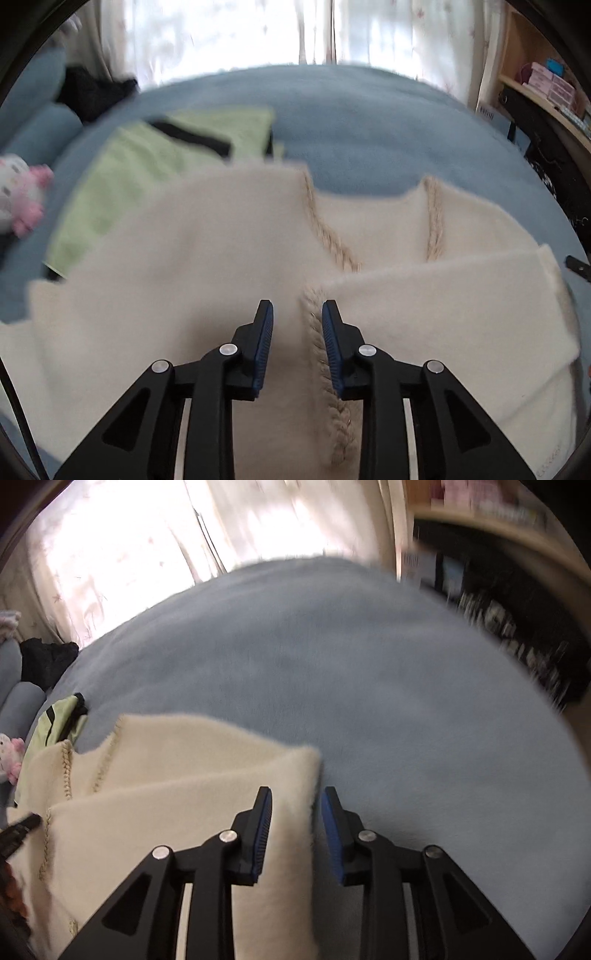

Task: Fold large clothes

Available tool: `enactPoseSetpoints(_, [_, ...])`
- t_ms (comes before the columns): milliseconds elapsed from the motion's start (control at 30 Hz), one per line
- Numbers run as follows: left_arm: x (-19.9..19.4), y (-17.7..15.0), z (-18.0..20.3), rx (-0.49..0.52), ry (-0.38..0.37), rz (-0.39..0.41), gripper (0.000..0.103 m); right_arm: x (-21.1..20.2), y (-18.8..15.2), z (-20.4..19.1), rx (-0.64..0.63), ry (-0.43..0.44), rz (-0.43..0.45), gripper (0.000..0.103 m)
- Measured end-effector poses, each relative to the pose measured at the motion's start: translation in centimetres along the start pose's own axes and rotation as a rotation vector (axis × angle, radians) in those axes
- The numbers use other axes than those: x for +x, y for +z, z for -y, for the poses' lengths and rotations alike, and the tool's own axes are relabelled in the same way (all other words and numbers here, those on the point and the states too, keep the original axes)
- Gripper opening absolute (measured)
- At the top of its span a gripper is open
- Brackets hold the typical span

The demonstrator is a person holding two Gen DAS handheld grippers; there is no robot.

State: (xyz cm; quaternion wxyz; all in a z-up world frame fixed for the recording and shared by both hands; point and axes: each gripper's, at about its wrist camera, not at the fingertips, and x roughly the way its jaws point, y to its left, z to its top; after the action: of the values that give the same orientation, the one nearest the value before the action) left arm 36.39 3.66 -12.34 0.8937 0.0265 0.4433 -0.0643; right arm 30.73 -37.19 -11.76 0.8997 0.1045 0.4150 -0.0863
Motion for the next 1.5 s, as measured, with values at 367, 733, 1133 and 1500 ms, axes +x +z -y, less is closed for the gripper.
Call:
enactPoseSetpoints(367, [2.5,-1.1,6.2,-0.158,-0.114,-0.099,0.025,3.9,-2.9,-13.5,-0.189,0.176,-0.114,0.033])
enactPoseSetpoints(733, [3.3,-2.4,2.5,-0.126,-0.054,-0.041,0.012,5.3,-1.0,-2.1,-0.017,-0.036,-0.081,0.000])
enactPoseSetpoints(1133, [-0.2,-1.1,5.4,-0.086,0.051,-0.147,0.048,0.0,-1.5,-5.5,-0.015,0.099,-0.153,0.043])
enactPoseSetpoints(1500, [-6.3,-5.3,7.3,-0.166,-0.042,-0.060,0.048,-5.0,-6.3,-13.1,-0.071,0.276,-0.171,0.045])
